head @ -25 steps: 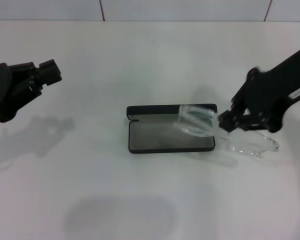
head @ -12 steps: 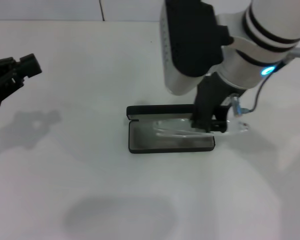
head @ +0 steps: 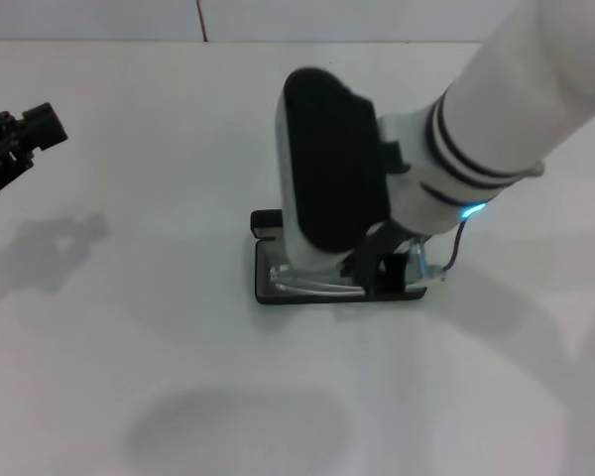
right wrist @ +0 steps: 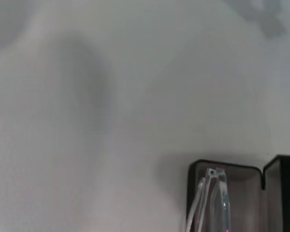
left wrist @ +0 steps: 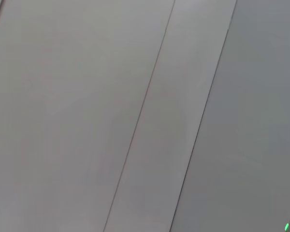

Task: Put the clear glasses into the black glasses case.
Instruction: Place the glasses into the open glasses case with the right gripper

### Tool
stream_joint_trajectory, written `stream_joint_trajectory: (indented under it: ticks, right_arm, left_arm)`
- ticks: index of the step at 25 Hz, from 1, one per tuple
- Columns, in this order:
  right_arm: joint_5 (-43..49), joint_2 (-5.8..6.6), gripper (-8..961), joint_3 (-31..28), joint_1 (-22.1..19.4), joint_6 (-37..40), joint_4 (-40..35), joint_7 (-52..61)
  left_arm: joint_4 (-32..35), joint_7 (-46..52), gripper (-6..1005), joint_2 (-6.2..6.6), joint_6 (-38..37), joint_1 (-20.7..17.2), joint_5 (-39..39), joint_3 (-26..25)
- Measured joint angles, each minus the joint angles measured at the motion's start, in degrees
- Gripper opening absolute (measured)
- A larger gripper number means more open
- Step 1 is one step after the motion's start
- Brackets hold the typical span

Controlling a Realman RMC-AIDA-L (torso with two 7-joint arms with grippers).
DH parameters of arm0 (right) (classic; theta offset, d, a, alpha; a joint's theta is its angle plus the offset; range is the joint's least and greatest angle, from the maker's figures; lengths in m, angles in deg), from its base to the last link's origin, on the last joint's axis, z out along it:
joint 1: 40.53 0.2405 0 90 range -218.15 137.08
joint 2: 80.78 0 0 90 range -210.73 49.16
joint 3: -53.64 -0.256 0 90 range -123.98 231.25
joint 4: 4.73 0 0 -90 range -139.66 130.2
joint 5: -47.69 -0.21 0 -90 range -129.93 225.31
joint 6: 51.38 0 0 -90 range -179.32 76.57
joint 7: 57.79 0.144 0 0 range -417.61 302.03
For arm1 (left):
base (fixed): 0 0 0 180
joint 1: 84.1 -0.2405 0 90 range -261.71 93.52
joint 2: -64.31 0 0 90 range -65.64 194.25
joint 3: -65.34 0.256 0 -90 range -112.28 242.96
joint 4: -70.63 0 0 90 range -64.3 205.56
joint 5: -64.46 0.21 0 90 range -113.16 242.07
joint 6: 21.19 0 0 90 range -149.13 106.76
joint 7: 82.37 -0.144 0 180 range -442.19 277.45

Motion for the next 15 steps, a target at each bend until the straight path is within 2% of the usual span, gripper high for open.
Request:
stream_joint_trajectory:
  ticks: [4,15]
  right_arm:
    - [4.43,0.0,57,4.1,-0.97,-2.8,-1.03,3.33]
    - [6.58,0.0,59,5.53,-2.11,-5.81,-1.31,4.86]
  left_arm:
    - [-0.14,0.16,110,-0.02,0.41,0.07,-0.01,-0.07]
    - [-0.2,0.99,109,-0.68,1.93,-0.31,0.2,-1.68]
